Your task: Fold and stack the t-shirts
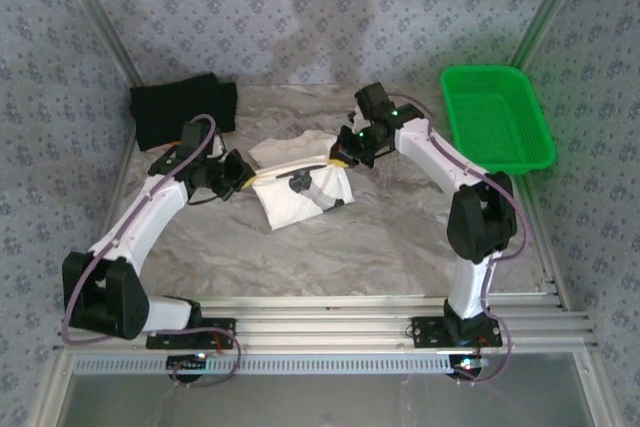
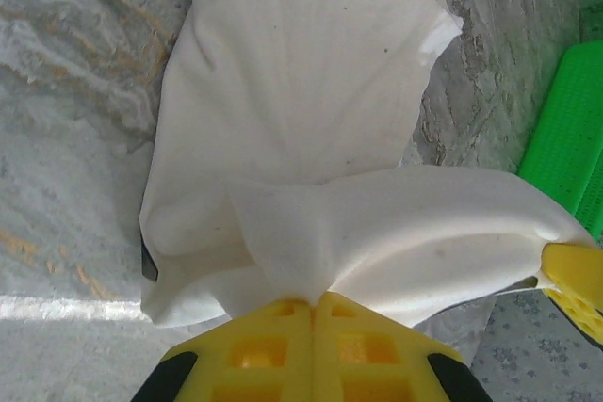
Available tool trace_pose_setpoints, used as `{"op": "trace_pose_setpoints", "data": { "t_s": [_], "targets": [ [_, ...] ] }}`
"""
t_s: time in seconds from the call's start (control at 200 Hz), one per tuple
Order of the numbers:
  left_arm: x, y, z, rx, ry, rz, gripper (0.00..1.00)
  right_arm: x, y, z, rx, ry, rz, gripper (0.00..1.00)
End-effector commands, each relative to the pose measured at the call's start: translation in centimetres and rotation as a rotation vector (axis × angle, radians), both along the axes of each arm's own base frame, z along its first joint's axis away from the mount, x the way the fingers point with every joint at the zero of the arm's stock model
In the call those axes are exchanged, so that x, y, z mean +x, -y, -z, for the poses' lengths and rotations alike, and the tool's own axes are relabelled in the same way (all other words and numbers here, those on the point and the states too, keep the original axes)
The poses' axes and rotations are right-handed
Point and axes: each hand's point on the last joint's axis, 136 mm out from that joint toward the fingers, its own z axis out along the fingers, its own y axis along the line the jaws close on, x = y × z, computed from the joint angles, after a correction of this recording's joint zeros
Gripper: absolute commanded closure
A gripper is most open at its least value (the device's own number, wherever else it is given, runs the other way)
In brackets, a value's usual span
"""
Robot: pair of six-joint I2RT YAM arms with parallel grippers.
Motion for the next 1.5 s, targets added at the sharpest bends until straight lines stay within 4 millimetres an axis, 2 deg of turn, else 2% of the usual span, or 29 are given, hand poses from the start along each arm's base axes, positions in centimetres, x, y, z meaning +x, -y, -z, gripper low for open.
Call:
{"op": "trace_pose_setpoints", "data": {
  "t_s": [0.0, 0.215, 0.395, 0.54, 0.829, 1.114, 1.494],
  "targets": [
    [2.0, -0.7, -0.4, 0.014, 0.034, 0.009, 1.00, 1.5, 1.2, 0.4, -0.023, -0.017, 0.001, 1.00],
    [5.0, -1.2, 0.0, 0.003, 0.031, 0.011, 1.00, 4.0, 1.3, 0.8, -0.001, -0.019, 0.011, 1.00],
    [7.0, -1.5, -0.4, -0.020, 0.048, 0.007, 1.00, 5.5, 1.1, 0.3, 0.027, -0.011, 0.022, 1.00],
    [8.0, -1.6, -0.4, -0.040, 0.055, 0.005, 1.00, 6.5, 1.1, -0.5, 0.047, 0.005, 0.032, 1.00],
    [9.5, -1.6, 0.3, -0.066, 0.050, -0.002, 1.00, 8.6, 0.9, -0.9, 0.082, 0.014, 0.067, 1.00],
    [10.9, -2.3, 1.9, -0.089, 0.023, -0.029, 1.00, 11.1, -0.4, -0.9, 0.141, 0.014, 0.080, 1.00],
    [13.0, -3.1, 4.9, -0.128, -0.013, -0.055, 1.00, 13.7, -0.7, 0.8, 0.205, -0.009, 0.117, 0.98]
  ]
}}
